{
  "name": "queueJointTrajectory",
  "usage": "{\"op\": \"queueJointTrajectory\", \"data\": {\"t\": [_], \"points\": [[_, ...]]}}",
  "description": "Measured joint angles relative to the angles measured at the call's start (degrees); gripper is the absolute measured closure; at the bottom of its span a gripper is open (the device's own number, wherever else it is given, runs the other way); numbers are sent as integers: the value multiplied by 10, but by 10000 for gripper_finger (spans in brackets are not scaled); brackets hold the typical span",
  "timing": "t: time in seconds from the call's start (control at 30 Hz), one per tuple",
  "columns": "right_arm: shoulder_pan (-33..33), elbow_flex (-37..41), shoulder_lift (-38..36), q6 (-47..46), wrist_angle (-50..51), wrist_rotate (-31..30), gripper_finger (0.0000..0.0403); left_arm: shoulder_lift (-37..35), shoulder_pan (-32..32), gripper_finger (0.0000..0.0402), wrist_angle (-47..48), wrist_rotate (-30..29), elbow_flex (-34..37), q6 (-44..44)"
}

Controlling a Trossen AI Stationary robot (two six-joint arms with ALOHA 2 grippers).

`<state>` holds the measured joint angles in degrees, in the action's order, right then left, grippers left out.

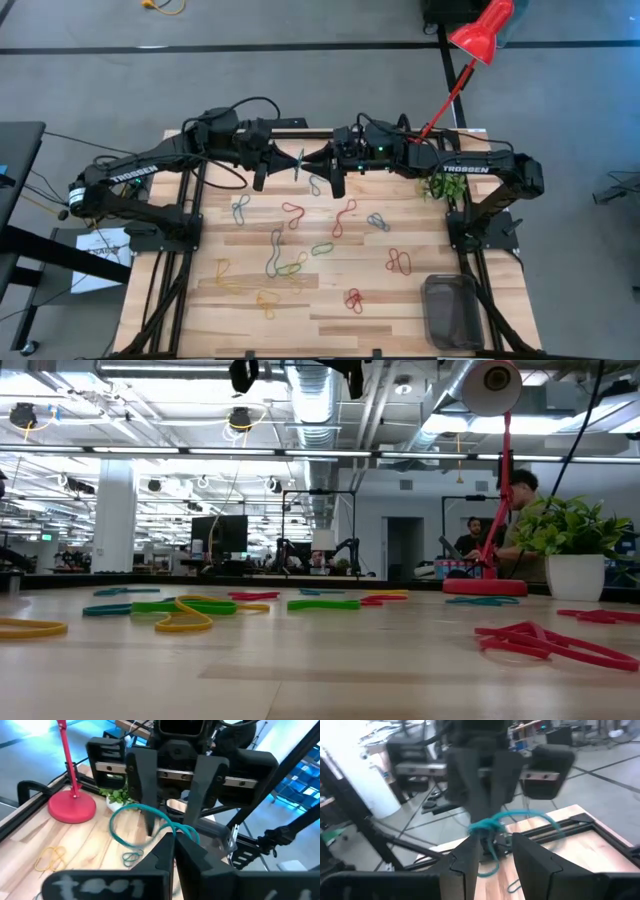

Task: Pick and place items into bin
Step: Put the blue rubber band into the black bin

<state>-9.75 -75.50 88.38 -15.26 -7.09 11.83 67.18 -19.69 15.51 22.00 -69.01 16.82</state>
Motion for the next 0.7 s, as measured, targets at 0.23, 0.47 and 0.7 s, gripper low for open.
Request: {"op": "queueJointTrajectory", "data": {"t": [0.23, 0.47, 0.7], "points": [[0, 0, 0, -23, -2, -1, 292, 0, 18, 401, 0, -83, 0, -16], [0, 0, 0, -23, -2, -1, 292, 0, 23, 401, 0, -104, 0, -16], [0, 0, 0, -23, -2, -12, 292, 0, 25, 401, 0, -82, 0, -16]]}}
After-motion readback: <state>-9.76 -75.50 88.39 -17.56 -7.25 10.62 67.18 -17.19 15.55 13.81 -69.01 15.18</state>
